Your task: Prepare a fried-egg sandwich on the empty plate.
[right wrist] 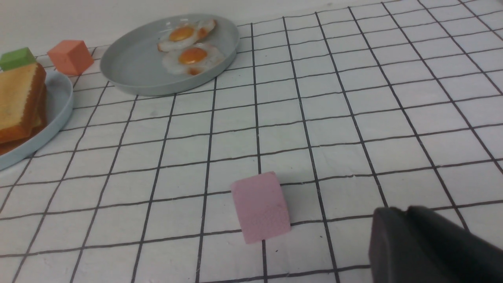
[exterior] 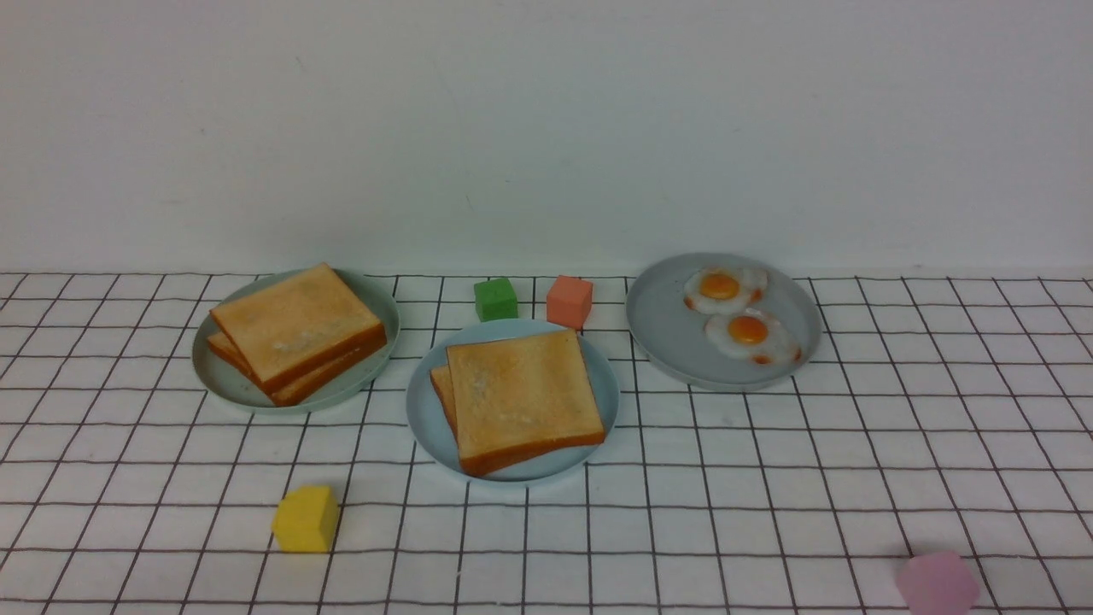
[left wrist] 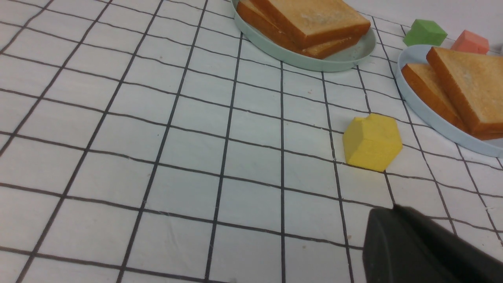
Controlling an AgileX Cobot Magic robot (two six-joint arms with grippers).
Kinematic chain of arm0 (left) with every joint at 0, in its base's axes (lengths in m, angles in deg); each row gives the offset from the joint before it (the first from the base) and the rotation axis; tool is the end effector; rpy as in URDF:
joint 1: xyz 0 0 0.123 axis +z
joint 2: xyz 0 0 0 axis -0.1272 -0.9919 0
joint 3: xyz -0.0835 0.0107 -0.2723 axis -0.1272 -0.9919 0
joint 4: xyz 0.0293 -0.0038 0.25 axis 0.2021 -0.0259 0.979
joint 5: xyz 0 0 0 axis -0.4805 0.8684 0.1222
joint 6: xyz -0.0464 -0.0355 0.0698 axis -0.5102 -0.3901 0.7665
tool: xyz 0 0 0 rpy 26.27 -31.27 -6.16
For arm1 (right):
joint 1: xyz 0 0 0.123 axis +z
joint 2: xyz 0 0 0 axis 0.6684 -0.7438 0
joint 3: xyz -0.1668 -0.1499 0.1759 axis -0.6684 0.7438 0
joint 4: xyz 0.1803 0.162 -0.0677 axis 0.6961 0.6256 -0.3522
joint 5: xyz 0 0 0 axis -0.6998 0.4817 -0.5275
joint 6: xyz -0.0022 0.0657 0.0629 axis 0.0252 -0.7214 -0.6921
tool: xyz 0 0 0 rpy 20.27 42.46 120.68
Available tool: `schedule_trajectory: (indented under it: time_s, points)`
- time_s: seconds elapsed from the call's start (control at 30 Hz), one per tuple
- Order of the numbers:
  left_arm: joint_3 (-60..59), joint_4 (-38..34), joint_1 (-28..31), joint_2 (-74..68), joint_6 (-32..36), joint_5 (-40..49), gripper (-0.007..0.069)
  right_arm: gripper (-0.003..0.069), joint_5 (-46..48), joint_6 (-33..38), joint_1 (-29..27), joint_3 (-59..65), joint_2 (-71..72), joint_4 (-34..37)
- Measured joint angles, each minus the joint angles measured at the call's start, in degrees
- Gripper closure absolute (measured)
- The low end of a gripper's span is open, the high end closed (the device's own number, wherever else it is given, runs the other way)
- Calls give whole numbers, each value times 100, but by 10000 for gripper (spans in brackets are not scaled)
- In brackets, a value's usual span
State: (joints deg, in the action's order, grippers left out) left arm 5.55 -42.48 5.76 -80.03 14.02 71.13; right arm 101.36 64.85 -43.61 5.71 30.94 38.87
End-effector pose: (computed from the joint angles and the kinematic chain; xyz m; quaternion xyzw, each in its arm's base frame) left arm 0.0522 -0.0049 0.1685 -0.0935 0.8054 -0.1057 0.5757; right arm 0.0520 0.0012 0.1730 0.0525 0.8054 0.0400 0.5890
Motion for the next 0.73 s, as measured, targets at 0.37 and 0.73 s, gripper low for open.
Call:
schedule_trajectory:
  time_s: [0.37, 0.73]
  points:
    - [0, 0, 0, 0, 0, 0, 638, 585, 0, 0, 0, 0, 0, 0]
    - [0, 0, 0, 0, 0, 0, 638, 575, 0, 0, 0, 0, 0, 0]
